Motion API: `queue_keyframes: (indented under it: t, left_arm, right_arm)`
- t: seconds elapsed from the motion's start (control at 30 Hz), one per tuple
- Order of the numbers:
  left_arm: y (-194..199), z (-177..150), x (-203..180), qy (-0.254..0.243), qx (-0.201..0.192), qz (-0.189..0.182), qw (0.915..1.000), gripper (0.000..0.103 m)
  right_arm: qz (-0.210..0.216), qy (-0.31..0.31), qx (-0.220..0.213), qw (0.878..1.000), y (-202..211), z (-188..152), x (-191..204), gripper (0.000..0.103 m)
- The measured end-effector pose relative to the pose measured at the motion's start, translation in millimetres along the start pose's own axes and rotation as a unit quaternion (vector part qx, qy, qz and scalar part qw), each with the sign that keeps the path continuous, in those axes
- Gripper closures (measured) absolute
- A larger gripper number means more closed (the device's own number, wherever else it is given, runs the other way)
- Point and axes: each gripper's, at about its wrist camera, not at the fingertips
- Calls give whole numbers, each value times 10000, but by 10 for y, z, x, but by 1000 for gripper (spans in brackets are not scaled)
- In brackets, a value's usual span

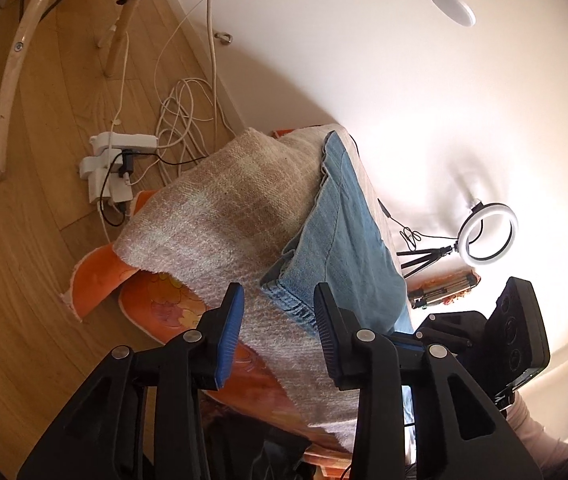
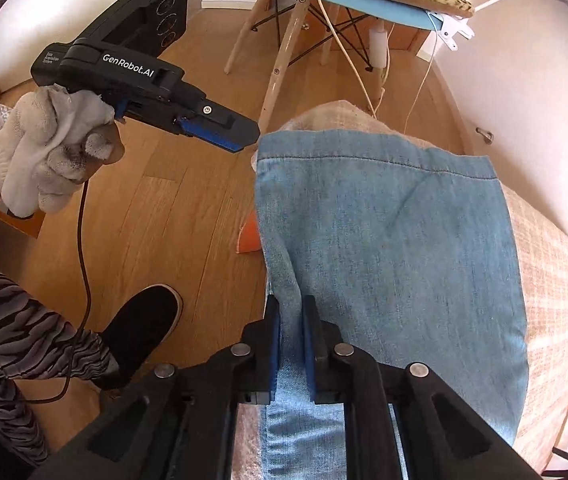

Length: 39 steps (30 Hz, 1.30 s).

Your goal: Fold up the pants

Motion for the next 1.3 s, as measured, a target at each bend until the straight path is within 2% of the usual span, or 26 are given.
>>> queue_keyframes:
  t: [0.07,0.1,0.3,0.47,0.53,0.63,0.7,0.77,0.83,0.9,0.97,1.03,1.1,1.2,1.3]
  left_arm:
    - [-65,-19,-13,29,-10,-77,10000,49]
    - [-97,-26,-14,53,-26,-98,9999,47]
    - [-295,-61,116,606,-129,-374,9974,46]
    - [-434,-96,154,908,-216,-572,9940,46]
    - [-410,-87,99,863,-334,-615,9938,48]
    - [-335,-79,-47,537,-431,-418,9967,51]
    - [-280,-67,-116,401,-491,-248,9977,73]
    - [-239,-53,-153,298,-557,-135,9979,81]
    - [-220,-45,-209,111,-579,25,9983,84]
    - [-189,-59,-336,-246,-663,222,9973,85]
    - [-145,-73,-510,-701,-777,381,9938,85]
    - [-114,-88,-694,-1134,-859,494,9886,86]
    - [-110,-111,-890,-1623,-905,654,9804,86]
    - [-166,-192,-1174,-2372,-868,859,9637,88]
    - [-259,-308,-1407,-2988,-794,1006,9457,91]
  right_arm:
    - [-27,41,28,10000,-7,-5,-13,96]
    - [-23,24,28,10000,-10,3,-20,96]
    - [6,-12,68,10000,3,-66,-55,97]
    - [8,-139,30,9999,14,-101,-84,97]
    - [-52,-90,22,9999,18,-102,-58,96]
    - [-27,-128,5,9999,33,-102,-59,95]
    - [54,-216,-30,9997,46,-111,-76,88]
    - [152,-308,-81,9994,69,-127,-84,80]
    - [270,-416,-180,9986,127,-152,-100,66]
    - [372,-663,-292,9967,212,-179,-168,62]
    - [541,-1027,-463,9922,324,-193,-304,53]
    - [665,-1460,-660,9848,453,-189,-510,41]
    - [792,-1878,-766,9760,557,-142,-755,39]
    - [960,-2382,-890,9624,680,43,-1100,39]
    - [1043,-2639,-764,9558,671,342,-1395,39]
Point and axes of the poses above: each gripper's, at about its wrist camera, not at the fingertips, and y roughly against the way its jaws point, x to its left, z to its top, and after that the axes turned 1 degree about z, right-handed
